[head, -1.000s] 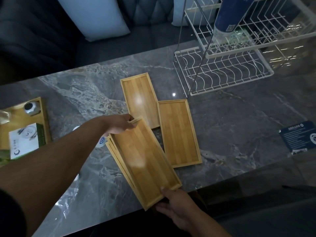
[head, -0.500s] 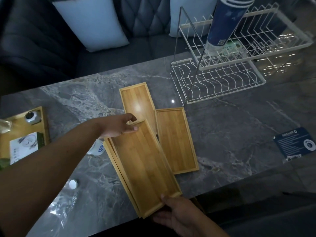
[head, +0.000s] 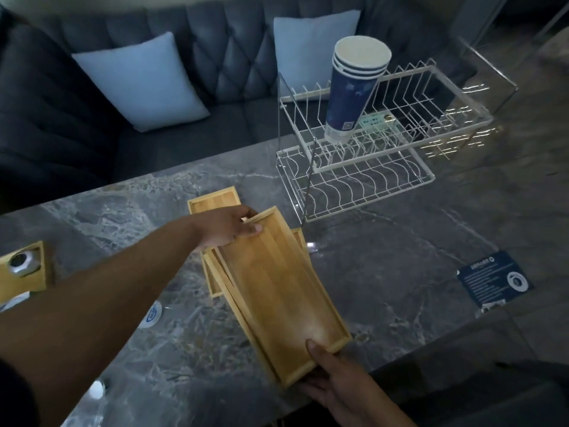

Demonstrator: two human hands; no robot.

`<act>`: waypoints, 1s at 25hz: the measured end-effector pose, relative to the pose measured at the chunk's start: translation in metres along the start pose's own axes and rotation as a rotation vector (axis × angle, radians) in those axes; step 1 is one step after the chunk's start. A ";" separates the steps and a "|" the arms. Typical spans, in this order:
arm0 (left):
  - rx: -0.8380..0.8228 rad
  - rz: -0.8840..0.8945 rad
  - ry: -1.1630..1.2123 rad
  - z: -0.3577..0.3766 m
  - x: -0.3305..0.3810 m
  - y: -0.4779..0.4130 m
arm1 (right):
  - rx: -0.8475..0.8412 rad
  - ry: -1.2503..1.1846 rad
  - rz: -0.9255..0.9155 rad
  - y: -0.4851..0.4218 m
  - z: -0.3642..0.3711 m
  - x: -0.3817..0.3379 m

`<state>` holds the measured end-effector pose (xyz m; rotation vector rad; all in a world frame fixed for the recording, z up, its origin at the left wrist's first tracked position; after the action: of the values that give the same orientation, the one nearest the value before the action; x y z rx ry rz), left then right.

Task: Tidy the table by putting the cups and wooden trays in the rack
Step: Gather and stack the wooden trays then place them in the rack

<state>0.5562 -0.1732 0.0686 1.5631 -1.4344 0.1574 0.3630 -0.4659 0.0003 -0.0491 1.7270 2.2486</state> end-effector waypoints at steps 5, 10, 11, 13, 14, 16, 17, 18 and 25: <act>-0.102 0.048 -0.369 0.031 0.025 -0.062 | 0.040 -0.111 0.099 -0.018 -0.003 0.004; -0.123 0.064 -0.471 0.050 0.030 -0.103 | 0.087 -0.188 0.238 -0.034 0.005 -0.005; -0.123 0.059 -0.482 0.051 0.029 -0.109 | 0.099 -0.187 0.250 -0.037 0.006 -0.009; -0.127 0.051 -0.487 0.052 0.026 -0.118 | 0.089 -0.190 0.257 -0.040 0.008 -0.013; -0.130 0.047 -0.488 0.053 0.025 -0.122 | 0.082 -0.189 0.259 -0.039 0.009 -0.015; -0.137 0.042 -0.490 0.053 0.023 -0.126 | 0.083 -0.156 0.255 -0.040 0.010 -0.019; -0.140 0.042 -0.489 0.053 0.022 -0.127 | 0.078 -0.126 0.257 -0.040 0.009 -0.021; -0.141 0.044 -0.487 0.053 0.022 -0.128 | 0.072 -0.079 0.262 -0.042 0.009 -0.022; -0.188 0.021 -0.422 0.054 0.023 -0.130 | -0.006 0.074 0.208 -0.038 0.012 -0.025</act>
<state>0.6427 -0.2487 -0.0156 1.4804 -1.7337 -0.3055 0.3987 -0.4510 -0.0263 0.0488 1.8392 2.4272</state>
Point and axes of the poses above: each hand's wrist, its own y-axis away from the middle knuckle, its own z-axis out of the palm, x = y × z, the point moved 3 cm from there along -y, towards the middle knuckle, and after that the axes turned 5 degrees about z, right-handed, at the moved point
